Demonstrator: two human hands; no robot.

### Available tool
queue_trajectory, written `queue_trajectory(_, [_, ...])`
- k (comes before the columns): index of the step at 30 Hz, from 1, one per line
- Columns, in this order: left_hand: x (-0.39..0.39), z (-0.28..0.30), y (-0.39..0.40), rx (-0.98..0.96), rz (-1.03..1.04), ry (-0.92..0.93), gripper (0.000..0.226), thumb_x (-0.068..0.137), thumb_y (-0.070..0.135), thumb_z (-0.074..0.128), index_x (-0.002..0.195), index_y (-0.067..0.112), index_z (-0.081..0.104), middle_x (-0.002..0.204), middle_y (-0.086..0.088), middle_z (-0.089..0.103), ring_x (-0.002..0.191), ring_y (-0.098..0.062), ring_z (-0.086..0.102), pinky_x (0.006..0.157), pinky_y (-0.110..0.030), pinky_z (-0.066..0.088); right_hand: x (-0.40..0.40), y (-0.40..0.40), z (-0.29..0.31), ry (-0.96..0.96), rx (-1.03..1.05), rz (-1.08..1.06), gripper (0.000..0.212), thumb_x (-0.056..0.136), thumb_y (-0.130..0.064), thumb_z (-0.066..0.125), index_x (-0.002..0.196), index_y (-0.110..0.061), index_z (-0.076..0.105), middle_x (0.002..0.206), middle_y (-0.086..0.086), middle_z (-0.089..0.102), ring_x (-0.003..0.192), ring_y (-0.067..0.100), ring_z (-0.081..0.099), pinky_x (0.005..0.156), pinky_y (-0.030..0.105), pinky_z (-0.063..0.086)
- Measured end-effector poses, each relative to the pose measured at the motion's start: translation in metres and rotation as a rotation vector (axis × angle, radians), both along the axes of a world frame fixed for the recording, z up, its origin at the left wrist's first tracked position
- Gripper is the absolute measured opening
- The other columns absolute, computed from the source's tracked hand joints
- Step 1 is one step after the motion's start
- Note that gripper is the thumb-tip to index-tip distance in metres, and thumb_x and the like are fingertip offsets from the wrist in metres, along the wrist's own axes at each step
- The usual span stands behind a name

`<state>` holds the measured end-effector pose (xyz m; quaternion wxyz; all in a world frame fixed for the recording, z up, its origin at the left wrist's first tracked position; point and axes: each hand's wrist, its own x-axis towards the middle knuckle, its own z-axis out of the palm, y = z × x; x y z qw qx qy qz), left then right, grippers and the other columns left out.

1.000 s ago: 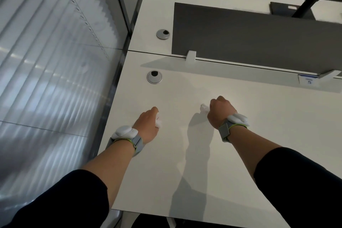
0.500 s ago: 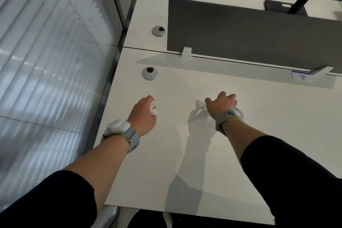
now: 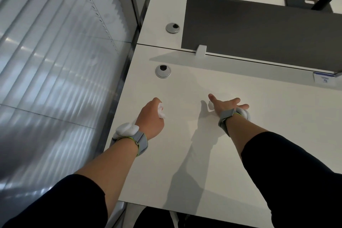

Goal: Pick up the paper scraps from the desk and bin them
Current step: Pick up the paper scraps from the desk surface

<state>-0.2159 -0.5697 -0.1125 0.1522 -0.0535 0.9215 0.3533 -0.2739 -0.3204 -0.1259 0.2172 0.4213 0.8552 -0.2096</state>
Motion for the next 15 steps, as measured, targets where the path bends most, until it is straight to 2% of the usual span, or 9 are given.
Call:
queue_trajectory(2, [0.0, -0.003, -0.001, -0.014, -0.003, 0.003, 0.015, 0.085, 0.005, 0.046, 0.09, 0.017, 0.038, 0.1, 0.002, 0.05, 0.087, -0.018, 0.048, 0.072, -0.028, 0.037, -0.001, -0.001, -0.001, -0.008, 0.014, 0.026, 0.1, 0.055, -0.085, 0.052, 0.128, -0.018, 0.034, 0.127, 0.012, 0.031, 0.117, 0.04, 0.043, 0.089, 0.051, 0.046])
queue_trajectory(6, [0.003, -0.006, -0.004, -0.025, 0.0, 0.001, 0.011, 0.086, 0.01, 0.047, 0.093, 0.016, 0.042, 0.102, 0.004, 0.051, 0.089, -0.019, 0.05, 0.075, -0.032, 0.044, 0.001, -0.004, -0.005, -0.019, 0.058, 0.081, 0.089, 0.057, -0.077, 0.057, 0.122, -0.019, 0.038, 0.123, 0.011, 0.033, 0.115, 0.036, 0.042, 0.09, 0.053, 0.046])
queue_trajectory(9, [0.003, -0.007, -0.005, -0.026, 0.011, 0.003, 0.009, 0.087, 0.01, 0.046, 0.093, 0.016, 0.042, 0.101, 0.003, 0.05, 0.089, -0.02, 0.05, 0.074, -0.031, 0.041, 0.003, -0.004, -0.009, 0.027, 0.09, 0.106, 0.077, 0.061, -0.07, 0.06, 0.116, -0.018, 0.043, 0.123, 0.01, 0.034, 0.115, 0.034, 0.04, 0.089, 0.053, 0.045])
queue_trajectory(13, [0.005, -0.006, -0.007, -0.022, 0.019, -0.01, 0.013, 0.087, 0.01, 0.047, 0.092, 0.019, 0.04, 0.102, 0.004, 0.049, 0.09, -0.018, 0.048, 0.075, -0.03, 0.041, 0.004, -0.002, -0.012, 0.049, 0.093, 0.148, 0.066, 0.072, -0.064, 0.061, 0.116, -0.017, 0.044, 0.123, 0.012, 0.037, 0.115, 0.036, 0.041, 0.076, 0.046, 0.039])
queue_trajectory(15, [0.005, -0.005, -0.006, -0.014, 0.02, -0.014, 0.013, 0.087, 0.009, 0.047, 0.094, 0.018, 0.042, 0.103, 0.004, 0.049, 0.092, -0.017, 0.049, 0.076, -0.03, 0.041, 0.002, 0.001, -0.013, 0.05, 0.097, 0.159, 0.061, 0.075, -0.06, 0.06, 0.116, -0.017, 0.045, 0.122, 0.013, 0.038, 0.114, 0.036, 0.042, 0.074, 0.044, 0.036])
